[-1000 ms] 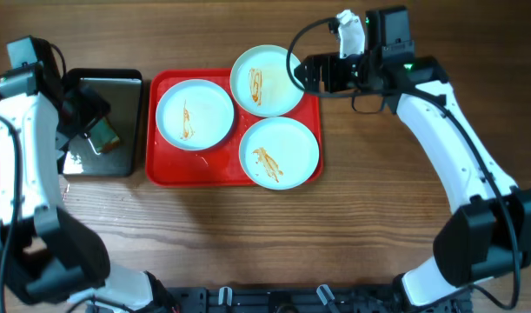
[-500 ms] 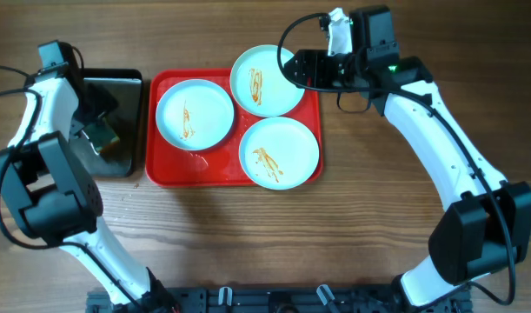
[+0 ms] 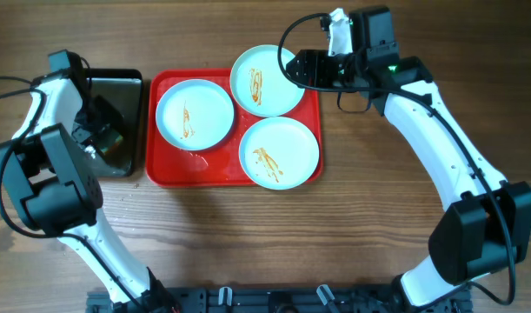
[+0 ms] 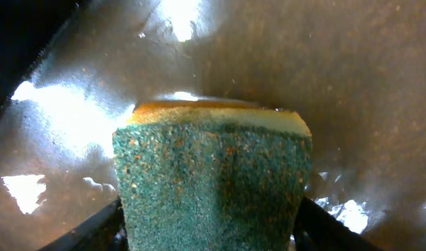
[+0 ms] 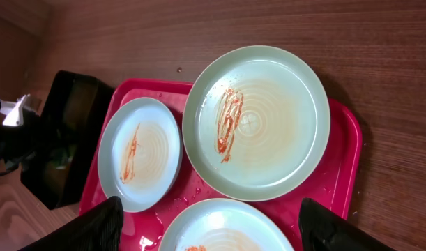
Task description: Clean dirty plates on tray and stack at the side
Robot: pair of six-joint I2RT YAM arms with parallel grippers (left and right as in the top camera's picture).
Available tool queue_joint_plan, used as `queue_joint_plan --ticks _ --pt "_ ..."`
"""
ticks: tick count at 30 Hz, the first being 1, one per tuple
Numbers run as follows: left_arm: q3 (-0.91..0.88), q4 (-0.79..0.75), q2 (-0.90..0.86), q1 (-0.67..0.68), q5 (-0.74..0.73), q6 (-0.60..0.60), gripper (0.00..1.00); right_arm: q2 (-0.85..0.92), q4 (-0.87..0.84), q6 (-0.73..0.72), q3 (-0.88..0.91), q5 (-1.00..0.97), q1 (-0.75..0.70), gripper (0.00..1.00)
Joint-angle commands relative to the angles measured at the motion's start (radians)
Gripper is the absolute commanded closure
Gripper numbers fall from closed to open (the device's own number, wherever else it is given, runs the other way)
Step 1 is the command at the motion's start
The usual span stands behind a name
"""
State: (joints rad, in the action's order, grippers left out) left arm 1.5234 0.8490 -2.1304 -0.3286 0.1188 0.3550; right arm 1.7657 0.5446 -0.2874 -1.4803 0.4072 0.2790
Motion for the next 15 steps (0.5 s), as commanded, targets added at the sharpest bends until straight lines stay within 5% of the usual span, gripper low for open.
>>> queue_joint_plan --ticks 1,7,9,11,15 --pt "0.012 0.017 -0.010 -0.003 -0.047 0.072 0.35 0.019 0.000 -0.005 -0.010 -0.015 0.005 0.19" --pt "0.012 -0.009 -0.010 -0.003 -0.031 0.103 0.51 0.019 0.013 -0.004 -0.010 -0.016 0.005 0.19" --pt "0.012 -0.016 -0.010 -0.003 -0.031 0.103 0.67 0.019 0.019 -0.004 -0.010 -0.016 0.005 0.20" --pt "0.012 -0.019 -0.010 -0.003 -0.031 0.103 0.96 0.019 0.019 -0.005 -0.010 -0.016 0.005 0.23" --pt "0.013 -0.011 -0.004 -0.003 -0.032 0.098 0.96 0.019 0.015 -0.002 -0.010 -0.016 0.008 0.31"
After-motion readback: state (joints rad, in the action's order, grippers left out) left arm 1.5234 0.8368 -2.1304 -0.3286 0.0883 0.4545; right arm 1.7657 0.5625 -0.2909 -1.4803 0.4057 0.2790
